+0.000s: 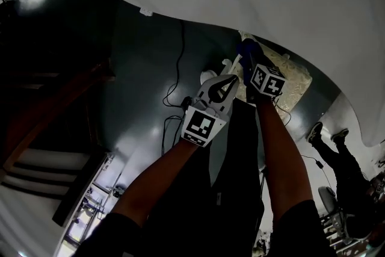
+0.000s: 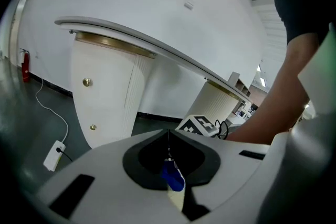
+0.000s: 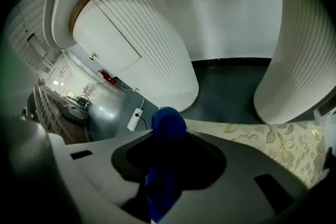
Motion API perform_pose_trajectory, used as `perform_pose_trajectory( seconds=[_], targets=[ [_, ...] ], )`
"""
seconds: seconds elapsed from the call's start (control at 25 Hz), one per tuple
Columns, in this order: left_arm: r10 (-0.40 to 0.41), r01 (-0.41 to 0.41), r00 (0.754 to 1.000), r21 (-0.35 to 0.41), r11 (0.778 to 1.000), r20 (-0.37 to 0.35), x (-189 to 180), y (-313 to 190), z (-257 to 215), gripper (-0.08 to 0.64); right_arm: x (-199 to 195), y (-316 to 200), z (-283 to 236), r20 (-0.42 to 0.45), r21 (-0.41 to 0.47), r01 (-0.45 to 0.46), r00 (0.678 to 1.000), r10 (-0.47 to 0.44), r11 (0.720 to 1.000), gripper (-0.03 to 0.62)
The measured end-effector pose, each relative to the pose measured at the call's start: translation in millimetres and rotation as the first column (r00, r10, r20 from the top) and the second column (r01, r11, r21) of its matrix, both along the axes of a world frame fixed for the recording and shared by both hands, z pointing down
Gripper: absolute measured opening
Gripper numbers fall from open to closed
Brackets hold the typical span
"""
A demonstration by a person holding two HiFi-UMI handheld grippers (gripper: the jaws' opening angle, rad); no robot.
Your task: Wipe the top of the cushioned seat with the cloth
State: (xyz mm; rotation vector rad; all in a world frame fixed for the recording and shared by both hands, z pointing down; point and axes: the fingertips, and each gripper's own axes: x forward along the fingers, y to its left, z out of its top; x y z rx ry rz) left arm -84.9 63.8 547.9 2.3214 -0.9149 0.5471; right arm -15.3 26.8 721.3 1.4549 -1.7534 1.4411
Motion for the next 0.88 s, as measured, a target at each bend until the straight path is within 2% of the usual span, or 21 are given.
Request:
perform_pose_trajectory(
  seconds=[0.2,0.36,0.56,0.88],
  targets=[
    [0.005,-0.005,1.0,-0.004,1.0,-0.007,11.9,0.8,-4.9,0.018,11.7,-4.0,0.2,-0.014,-0.03,0.019,1.0,-0.019,0.999,0.13],
    [0.012,-0.012,1.0,0.006,1.0,0.001,29.8,-3.4,-11.4,0.018,30.6,-6.6,-1.3,-0.01,-0.001,0.022,1.0,-0.022,1.0,0.13],
    [0.01,-0.01,1.0,0.01,1.0,0.005,48.9,-5.9,-19.9,0.018,53.9,-5.3,-6.0,0.005,-0.007,0.022,1.0,-0.022,1.0,0.132],
    [0.023,-0.023,1.0,0.006,1.0,0.015,50.0,-2.8,-14.4,0.018,57.8,3.1,1.8,0.003,-0.035,0.026,1.0,-0.026,0.999,0.132]
  ],
)
